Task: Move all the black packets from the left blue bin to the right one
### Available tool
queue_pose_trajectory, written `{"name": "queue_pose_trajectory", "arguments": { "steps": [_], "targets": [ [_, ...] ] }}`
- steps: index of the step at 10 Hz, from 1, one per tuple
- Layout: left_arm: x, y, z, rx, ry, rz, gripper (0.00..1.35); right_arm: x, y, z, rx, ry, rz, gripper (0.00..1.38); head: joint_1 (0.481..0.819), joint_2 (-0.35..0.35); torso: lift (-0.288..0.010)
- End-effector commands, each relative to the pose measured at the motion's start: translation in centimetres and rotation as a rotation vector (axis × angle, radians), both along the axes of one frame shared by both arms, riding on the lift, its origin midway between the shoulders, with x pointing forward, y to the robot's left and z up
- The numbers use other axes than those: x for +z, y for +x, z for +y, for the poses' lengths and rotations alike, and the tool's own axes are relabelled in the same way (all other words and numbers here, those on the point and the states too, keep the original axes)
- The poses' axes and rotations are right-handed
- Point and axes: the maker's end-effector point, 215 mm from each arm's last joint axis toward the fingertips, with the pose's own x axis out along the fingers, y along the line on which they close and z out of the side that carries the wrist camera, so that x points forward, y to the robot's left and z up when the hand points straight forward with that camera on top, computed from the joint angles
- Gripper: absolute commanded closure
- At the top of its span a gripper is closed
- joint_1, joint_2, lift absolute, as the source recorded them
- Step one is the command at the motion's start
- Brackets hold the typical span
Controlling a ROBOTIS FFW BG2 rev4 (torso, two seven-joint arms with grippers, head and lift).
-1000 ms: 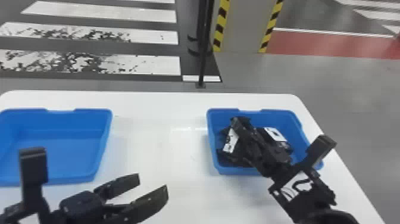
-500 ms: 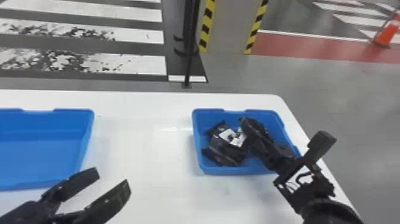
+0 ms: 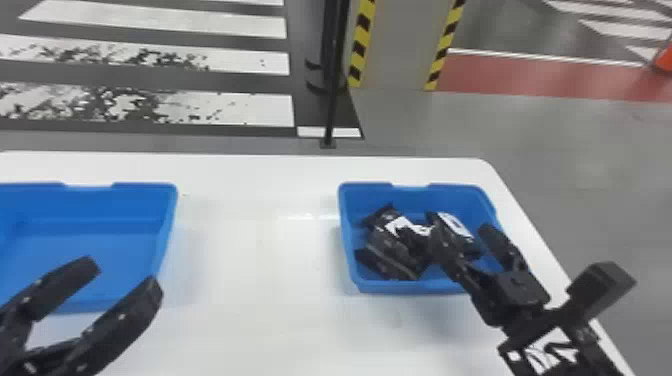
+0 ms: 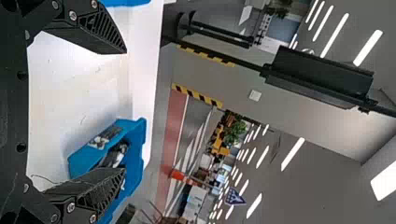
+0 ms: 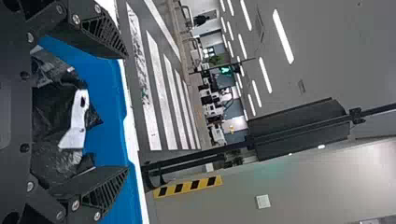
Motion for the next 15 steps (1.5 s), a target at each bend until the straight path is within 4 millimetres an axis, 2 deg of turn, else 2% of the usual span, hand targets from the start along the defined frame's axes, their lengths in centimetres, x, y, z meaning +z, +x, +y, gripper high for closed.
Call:
{"name": "queue_pose_trajectory", "arguments": {
  "steps": [1, 2, 4, 6, 7, 9, 11, 15],
  "targets": [
    [1.5, 0.4, 3.7, 0.100, 0.094, -0.091, 0.18, 2.3, -3.0, 2.0, -0.010, -0.034, -0.048, 0.13, 0.695, -0.128, -0.185],
    [1.3, 0.1, 5.7, 0.148, 0.145, -0.101, 0.18, 3.7, -4.9, 2.6, -0.041, -0.031, -0.065, 0.14, 0.695, -0.081, -0.185],
    [1.1, -0.6, 8.9, 0.255, 0.237, -0.121, 0.18, 4.0, -8.2, 2.7, -0.070, -0.027, -0.055, 0.14, 0.695, 0.014, -0.185],
    [0.0, -1.5, 10.2, 0.324, 0.243, -0.105, 0.18, 2.2, -10.8, 2.8, -0.091, -0.030, 0.015, 0.14, 0.695, 0.063, -0.185],
    [0.1, -1.6, 10.2, 0.336, 0.236, -0.109, 0.18, 2.3, -11.9, 3.5, -0.088, -0.030, 0.031, 0.14, 0.695, 0.081, -0.185],
    [0.0, -1.4, 9.6, 0.331, 0.221, -0.103, 0.18, 2.6, -12.0, 4.7, -0.080, -0.002, 0.030, 0.14, 0.695, 0.100, -0.185],
    [-0.4, -1.0, 8.2, 0.295, 0.195, -0.087, 0.18, 3.2, -11.8, 4.7, -0.080, -0.008, 0.013, 0.14, 0.695, 0.107, -0.185],
    [-0.8, -0.9, 7.8, 0.289, 0.176, -0.066, 0.18, 3.4, -11.7, 5.8, -0.066, 0.000, 0.012, 0.14, 0.695, 0.095, -0.185]
  ]
}}
